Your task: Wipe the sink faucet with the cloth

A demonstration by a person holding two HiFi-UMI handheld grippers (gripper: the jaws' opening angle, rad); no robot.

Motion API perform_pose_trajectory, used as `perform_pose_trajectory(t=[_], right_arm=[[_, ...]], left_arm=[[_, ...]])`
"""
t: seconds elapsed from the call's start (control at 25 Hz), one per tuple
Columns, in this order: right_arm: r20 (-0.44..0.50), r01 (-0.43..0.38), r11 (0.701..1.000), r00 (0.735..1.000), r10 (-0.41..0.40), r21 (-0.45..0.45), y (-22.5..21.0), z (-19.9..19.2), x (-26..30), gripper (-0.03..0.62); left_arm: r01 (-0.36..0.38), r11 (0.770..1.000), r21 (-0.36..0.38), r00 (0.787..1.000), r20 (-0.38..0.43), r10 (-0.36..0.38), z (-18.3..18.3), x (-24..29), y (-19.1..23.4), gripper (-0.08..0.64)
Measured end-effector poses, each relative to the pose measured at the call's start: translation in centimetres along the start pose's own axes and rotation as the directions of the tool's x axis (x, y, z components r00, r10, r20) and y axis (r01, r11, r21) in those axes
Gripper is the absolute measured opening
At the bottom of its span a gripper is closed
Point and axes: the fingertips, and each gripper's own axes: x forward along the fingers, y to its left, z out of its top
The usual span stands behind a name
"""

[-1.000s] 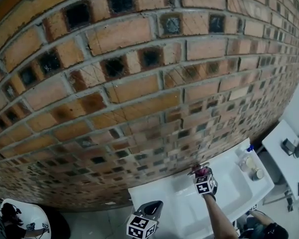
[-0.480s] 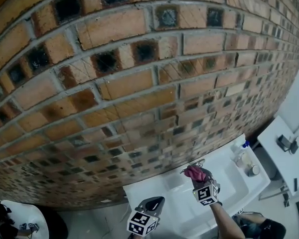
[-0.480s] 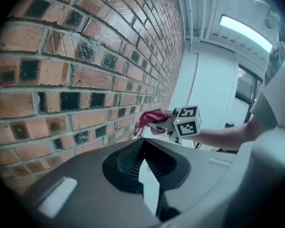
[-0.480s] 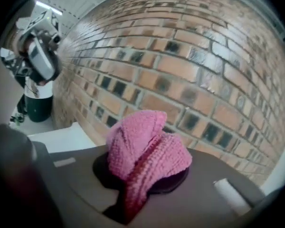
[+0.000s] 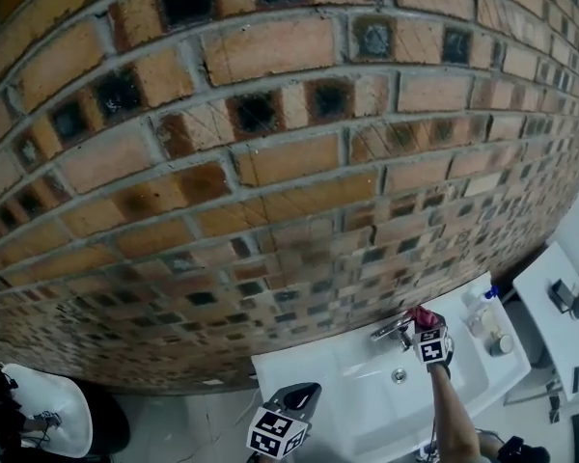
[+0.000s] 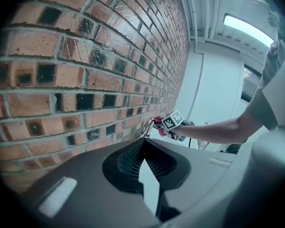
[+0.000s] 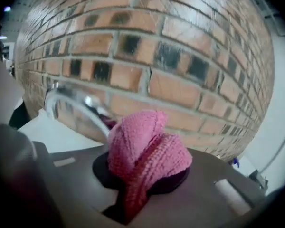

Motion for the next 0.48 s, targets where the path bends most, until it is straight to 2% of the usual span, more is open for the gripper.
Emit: perform_pose_trajectory(t=[0.04, 0.12, 0.16, 0.24, 0.28, 0.32, 0.48], right_arm=[[-0.049, -0.038, 0.998, 0.998, 0.036, -0.044, 1.1, -2.1, 0.7, 0.06], [-0.111, -0.102, 0.97, 0.991, 0.079, -0.22, 3.9, -4.6, 1.7, 0.061], [-0.132, -0.113, 0.943, 0.988, 0.075, -0.313, 4.8, -5.4, 2.2, 0.063], [-0.194, -0.096, 0.892, 0.981, 0.01, -0.442, 4.4, -7.6, 3.0, 0.058], [-0.236, -0.091, 0.878, 0.971, -0.026, -0.47, 3.7, -9.1, 3.3, 0.059], [-0.274, -0.089, 0.876, 0.96, -0.051, -0.474, 3.0, -10.7, 3.3, 0.061], [-0.329, -0.056, 0.903, 0.939, -0.097, -0.425, 3.1, -13.7, 2.3, 0.049]], left_arm=[[-0.009, 1.0, -0.006, 1.0, -0.001, 0.009, -0.1, -0.2, 0.2, 0.015], [-0.024, 1.0, -0.012, 1.0, -0.003, 0.024, -0.2, -0.3, 0.6, 0.015], [-0.03, 0.999, -0.016, 1.0, -0.004, 0.03, -0.2, -0.3, 0.9, 0.015], [-0.038, 0.999, -0.022, 0.999, -0.002, 0.038, -0.2, -0.3, 1.0, 0.015], [-0.04, 0.999, -0.024, 0.999, 0.001, 0.04, -0.1, -0.3, 1.0, 0.015], [-0.042, 0.999, -0.024, 0.999, 0.004, 0.043, -0.1, -0.3, 0.9, 0.015], [-0.047, 0.998, -0.029, 0.999, -0.006, 0.046, -0.5, 0.3, 0.8, 0.015]])
